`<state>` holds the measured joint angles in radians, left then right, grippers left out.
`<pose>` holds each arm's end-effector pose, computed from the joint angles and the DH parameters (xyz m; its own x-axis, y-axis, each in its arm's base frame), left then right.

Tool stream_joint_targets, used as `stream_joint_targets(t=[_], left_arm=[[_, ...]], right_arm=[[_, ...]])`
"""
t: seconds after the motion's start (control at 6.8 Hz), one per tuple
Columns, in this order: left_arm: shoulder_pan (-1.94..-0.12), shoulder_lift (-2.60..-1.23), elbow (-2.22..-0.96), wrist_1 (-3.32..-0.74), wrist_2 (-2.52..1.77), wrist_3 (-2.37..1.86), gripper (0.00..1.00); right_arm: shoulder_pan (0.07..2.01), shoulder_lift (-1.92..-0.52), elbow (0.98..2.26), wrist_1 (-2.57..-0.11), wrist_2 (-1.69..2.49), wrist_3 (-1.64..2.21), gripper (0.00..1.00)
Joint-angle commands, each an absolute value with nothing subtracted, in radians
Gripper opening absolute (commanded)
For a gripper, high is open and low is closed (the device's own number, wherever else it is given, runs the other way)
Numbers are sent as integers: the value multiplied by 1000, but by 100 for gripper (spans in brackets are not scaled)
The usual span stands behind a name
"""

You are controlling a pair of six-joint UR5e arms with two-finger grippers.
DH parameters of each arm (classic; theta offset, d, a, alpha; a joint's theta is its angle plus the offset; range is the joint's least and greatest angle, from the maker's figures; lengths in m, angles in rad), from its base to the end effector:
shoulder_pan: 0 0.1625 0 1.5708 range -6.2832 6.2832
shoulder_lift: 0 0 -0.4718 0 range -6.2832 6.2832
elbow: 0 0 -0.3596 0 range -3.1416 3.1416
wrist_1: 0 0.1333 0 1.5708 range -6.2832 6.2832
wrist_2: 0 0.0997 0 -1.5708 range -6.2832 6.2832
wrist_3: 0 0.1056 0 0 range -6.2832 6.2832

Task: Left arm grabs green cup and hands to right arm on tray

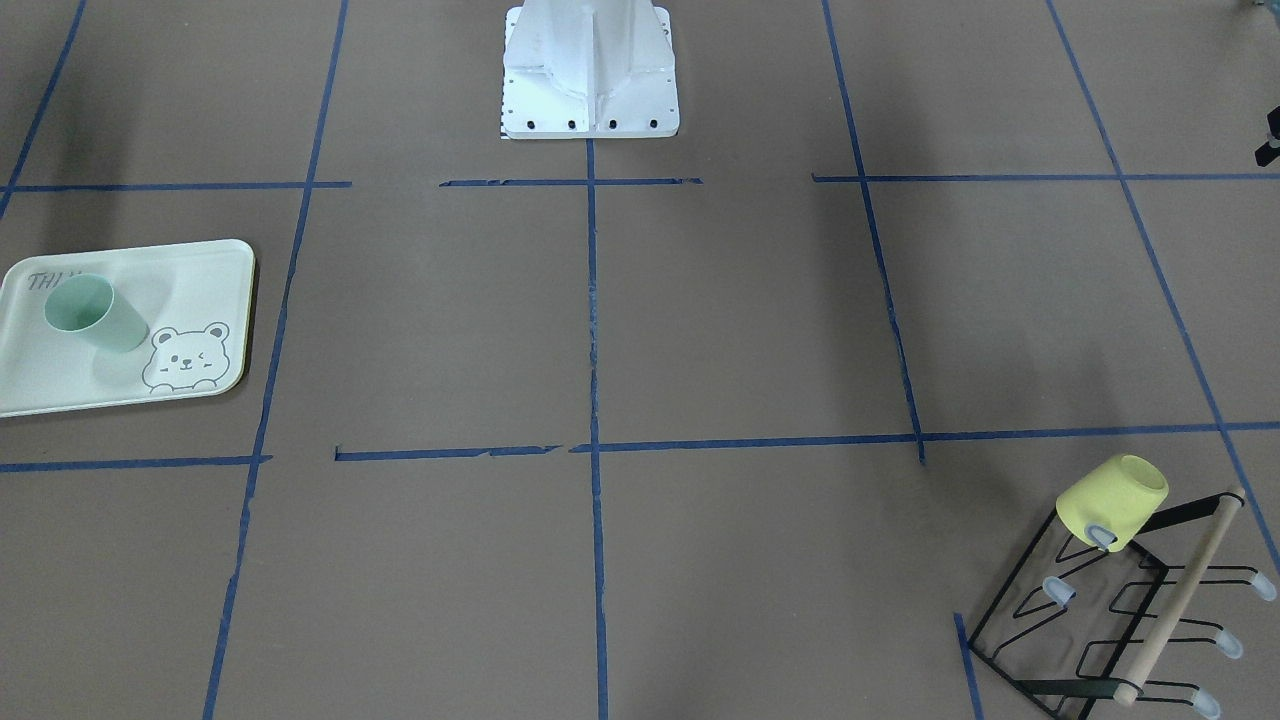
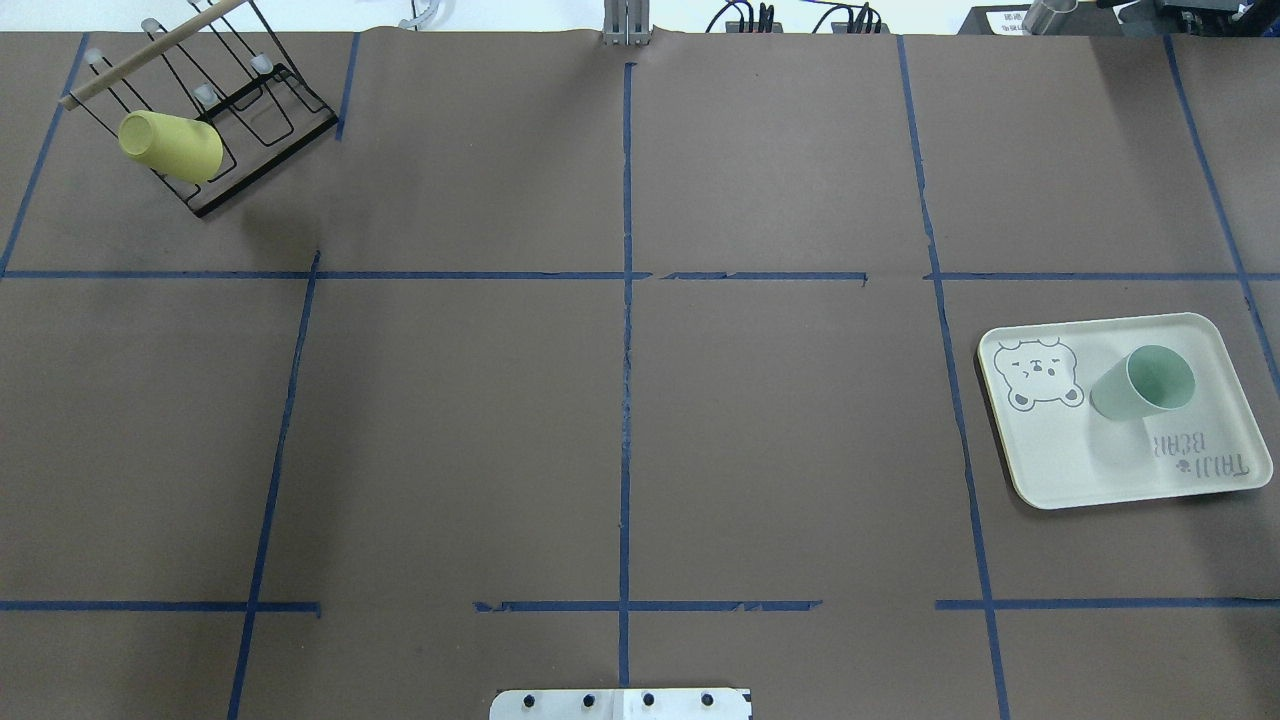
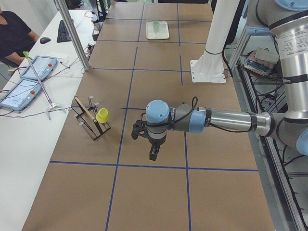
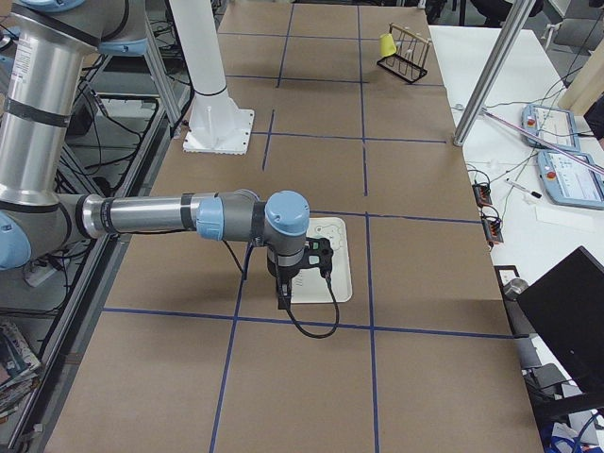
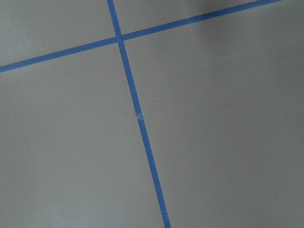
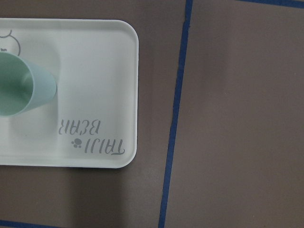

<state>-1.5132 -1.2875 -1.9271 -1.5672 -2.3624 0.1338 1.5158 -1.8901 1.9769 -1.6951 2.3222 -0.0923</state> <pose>-0.0390 -0.3342 0.6564 0.6848 0.2218 -0.6942 -0.1501 0.9751 0.1634 0.0443 -0.3098 0.6601 0.7229 -0.1065 0.6827 0.1221 0.9922 0.0255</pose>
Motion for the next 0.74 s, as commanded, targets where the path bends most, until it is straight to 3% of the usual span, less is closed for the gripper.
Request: stream_joint_targets(t=[0.0,0.59], left_arm=[[-1516,-1301,-1916,-1591,-2364,132,100],[-1519,-1298,-1933,-1580,-2365,140,100]], right_arm=[[1516,-1875,1973,-1694,2330,-87,100],[1516,-1856,1974,-1695,2373,-83,100]])
